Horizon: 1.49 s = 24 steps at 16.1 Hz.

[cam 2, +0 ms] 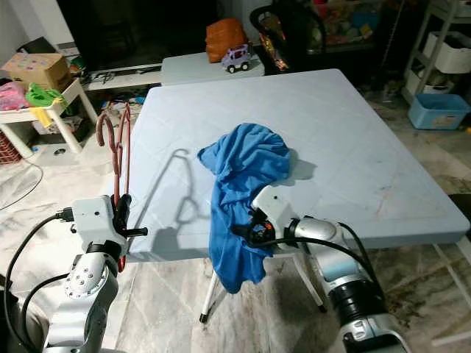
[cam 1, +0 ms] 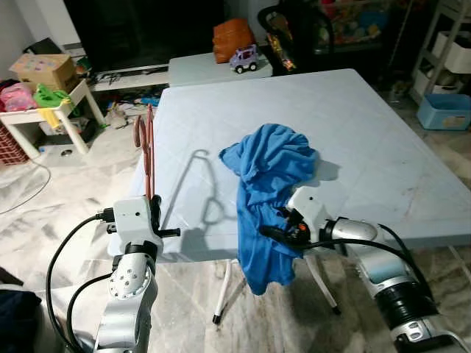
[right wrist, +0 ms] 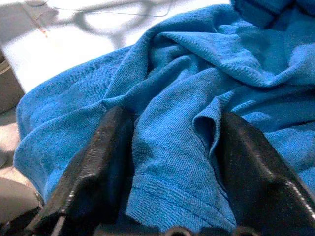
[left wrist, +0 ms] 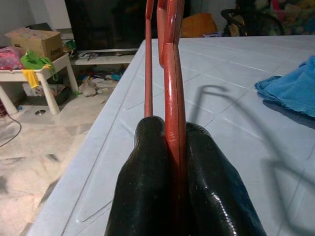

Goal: Hang hanger

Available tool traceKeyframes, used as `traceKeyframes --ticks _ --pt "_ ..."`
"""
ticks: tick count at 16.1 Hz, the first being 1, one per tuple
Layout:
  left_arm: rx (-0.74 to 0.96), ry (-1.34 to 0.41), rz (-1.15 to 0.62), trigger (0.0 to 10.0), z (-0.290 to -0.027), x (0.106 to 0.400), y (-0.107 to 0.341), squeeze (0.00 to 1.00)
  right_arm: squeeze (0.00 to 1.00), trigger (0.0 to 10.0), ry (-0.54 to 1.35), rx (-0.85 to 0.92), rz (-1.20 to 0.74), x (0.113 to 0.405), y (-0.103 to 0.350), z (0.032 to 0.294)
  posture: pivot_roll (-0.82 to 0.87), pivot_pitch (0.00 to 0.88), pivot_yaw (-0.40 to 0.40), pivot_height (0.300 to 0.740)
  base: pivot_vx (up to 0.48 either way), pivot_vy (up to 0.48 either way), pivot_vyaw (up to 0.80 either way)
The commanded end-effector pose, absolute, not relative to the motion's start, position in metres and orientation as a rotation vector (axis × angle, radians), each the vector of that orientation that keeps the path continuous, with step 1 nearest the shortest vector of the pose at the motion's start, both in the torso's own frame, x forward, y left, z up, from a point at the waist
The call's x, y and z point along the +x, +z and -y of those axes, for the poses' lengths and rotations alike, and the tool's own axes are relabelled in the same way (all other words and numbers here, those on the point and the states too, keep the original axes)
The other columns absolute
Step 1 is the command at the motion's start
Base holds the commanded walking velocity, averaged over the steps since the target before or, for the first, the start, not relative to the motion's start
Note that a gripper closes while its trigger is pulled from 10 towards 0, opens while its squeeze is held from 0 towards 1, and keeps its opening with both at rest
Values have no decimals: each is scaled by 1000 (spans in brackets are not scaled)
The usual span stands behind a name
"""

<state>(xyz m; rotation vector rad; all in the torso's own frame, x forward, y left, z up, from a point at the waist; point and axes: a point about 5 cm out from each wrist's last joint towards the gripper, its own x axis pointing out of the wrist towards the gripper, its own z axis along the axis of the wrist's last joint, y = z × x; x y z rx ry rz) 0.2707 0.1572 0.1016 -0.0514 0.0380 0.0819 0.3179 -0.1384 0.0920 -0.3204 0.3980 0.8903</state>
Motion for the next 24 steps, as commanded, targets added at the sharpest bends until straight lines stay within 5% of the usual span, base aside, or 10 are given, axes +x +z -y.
traceKeyframes --ticks 1,8,13,19,23,24 --pt "-59 89 -71 10000 -157 271 96 0 0 0 874 -303 -487 312 75 133 -35 0 80 740 0 0 0" --pt "-59 93 -70 10000 -157 272 96 0 0 0 648 -157 -439 338 81 118 -29 0 78 740 0 0 0" --pt "-57 98 -60 10000 -158 275 99 0 0 0 383 1 -336 385 126 93 -10 0 67 740 0 0 0" --pt "-61 134 -45 10000 -160 273 100 0 0 0 114 288 264 422 277 105 13 0 41 740 0 0 0" --pt "-61 138 -42 10000 -160 274 100 0 0 0 128 260 285 420 270 107 14 0 36 740 0 0 0" --pt "-63 127 -43 10000 -157 275 99 0 0 10000 213 126 151 416 231 95 1 0 39 740 0 0 0"
